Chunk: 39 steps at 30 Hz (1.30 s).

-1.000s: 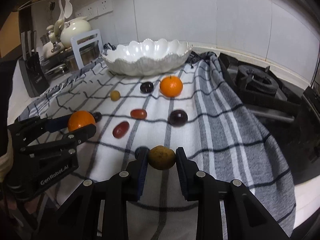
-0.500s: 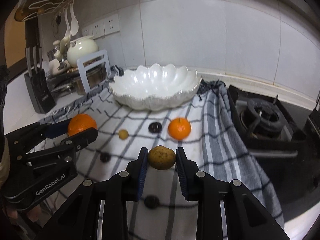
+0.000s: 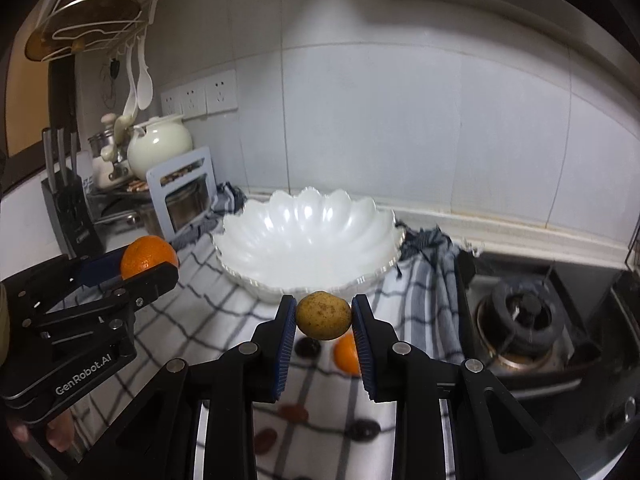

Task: Organize fruits
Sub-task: 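Close the left gripper on the mandarin while the right gripper grasps the yellow-brown fruit, then carry the mandarin and yellow-brown fruit over the white bowl with both grippers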

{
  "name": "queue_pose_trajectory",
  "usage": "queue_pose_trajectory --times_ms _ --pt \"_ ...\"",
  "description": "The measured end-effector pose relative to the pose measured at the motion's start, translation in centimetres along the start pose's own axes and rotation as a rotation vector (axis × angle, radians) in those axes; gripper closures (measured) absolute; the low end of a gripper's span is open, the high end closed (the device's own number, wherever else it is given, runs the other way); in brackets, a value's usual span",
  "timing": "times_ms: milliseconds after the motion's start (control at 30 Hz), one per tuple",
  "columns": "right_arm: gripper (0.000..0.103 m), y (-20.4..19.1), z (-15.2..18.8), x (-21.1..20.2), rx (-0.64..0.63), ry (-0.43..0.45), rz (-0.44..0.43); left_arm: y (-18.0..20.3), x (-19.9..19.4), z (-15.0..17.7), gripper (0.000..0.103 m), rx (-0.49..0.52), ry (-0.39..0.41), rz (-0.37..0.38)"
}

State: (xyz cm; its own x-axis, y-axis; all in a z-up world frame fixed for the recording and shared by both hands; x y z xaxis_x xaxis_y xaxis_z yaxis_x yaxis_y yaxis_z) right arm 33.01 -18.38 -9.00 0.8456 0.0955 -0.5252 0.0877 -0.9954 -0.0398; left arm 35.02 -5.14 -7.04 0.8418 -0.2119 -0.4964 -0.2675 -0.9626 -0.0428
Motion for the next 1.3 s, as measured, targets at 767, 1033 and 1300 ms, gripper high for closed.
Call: queue_pose_trajectory --times_ms 767,1033,1300 --pt "0.073 -0.5 -8.9 4.7 -0.014 0.027 -0.064 -2.7 2.8 -7.3 0.06 -0.004 0.007 -0.009" --pt "0.073 0.1 -11.0 7.8 -0.059 -0.024 -0.099 -2.7 6.3 -9.4 0.06 -0.014 -0.043 -0.045" --pt "0.073 1.0 -12.2 12.2 -0.08 -0.094 -0.108 -3.0 11.3 -10.2 0.06 -0.031 -0.135 -0.05"
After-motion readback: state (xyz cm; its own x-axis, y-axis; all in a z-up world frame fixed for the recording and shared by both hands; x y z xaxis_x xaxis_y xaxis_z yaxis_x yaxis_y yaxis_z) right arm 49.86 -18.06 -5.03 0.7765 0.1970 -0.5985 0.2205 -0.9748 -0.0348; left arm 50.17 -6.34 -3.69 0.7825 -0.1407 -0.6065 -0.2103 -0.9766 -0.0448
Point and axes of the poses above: each gripper's, at about its wrist camera, not at the fingertips, and x roughly the way its jaws point, y to its right, z to its underside, the point moved 9 cm from there along x, roughly the way its jaws point, and after that the axes turned 1 degree about x, right-handed, at the moved point
